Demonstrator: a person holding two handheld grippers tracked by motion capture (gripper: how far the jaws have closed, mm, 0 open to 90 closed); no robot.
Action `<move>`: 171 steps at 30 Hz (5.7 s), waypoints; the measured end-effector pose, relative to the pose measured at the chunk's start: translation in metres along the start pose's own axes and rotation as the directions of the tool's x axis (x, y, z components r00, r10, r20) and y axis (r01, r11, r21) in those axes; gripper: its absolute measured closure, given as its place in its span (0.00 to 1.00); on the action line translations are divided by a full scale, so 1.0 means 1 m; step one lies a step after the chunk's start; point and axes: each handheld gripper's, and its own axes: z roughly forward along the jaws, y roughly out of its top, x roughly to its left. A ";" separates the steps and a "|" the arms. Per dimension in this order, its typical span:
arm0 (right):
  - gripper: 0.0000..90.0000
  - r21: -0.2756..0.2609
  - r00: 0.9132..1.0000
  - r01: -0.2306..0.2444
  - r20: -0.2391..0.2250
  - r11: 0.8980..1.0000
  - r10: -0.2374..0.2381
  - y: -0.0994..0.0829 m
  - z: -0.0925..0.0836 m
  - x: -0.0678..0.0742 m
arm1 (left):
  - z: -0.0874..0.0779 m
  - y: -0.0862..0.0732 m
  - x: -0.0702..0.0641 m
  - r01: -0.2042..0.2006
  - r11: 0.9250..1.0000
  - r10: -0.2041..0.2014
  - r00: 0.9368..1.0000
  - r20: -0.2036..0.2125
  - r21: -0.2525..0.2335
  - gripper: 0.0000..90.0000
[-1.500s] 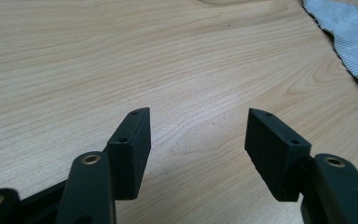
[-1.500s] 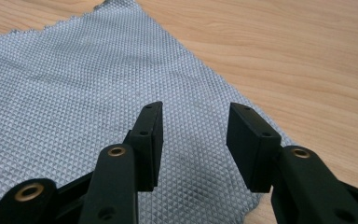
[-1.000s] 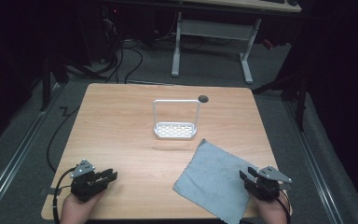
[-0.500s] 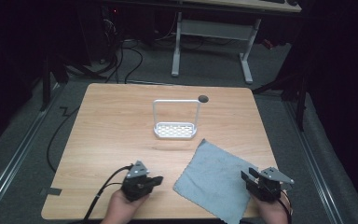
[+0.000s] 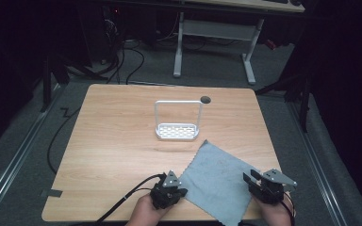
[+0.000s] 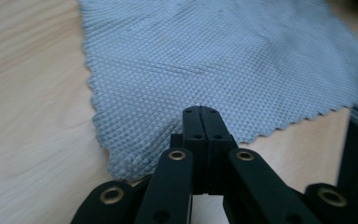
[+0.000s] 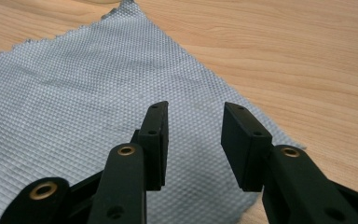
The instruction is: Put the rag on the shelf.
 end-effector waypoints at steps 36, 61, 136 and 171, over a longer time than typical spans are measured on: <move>1.00 0.060 0.966 0.159 -0.214 0.986 -0.143 0.091 0.119 0.093 | -0.061 -0.035 0.068 0.148 0.987 -0.155 0.980 -0.127 -0.061 0.72; 1.00 0.098 0.954 0.218 -0.232 0.971 -0.191 0.056 0.101 0.105 | -0.063 -0.036 0.091 0.184 0.979 -0.197 0.966 -0.167 -0.089 0.81; 0.98 0.090 0.971 0.141 -0.206 0.986 -0.120 0.049 0.092 0.097 | -0.054 -0.031 0.093 0.205 0.970 -0.228 0.950 -0.213 -0.127 0.99; 0.98 -0.257 0.977 0.097 -0.162 0.962 -0.142 0.077 0.035 0.099 | -0.109 -0.010 0.070 0.077 0.881 -0.198 0.956 -0.217 -0.466 0.99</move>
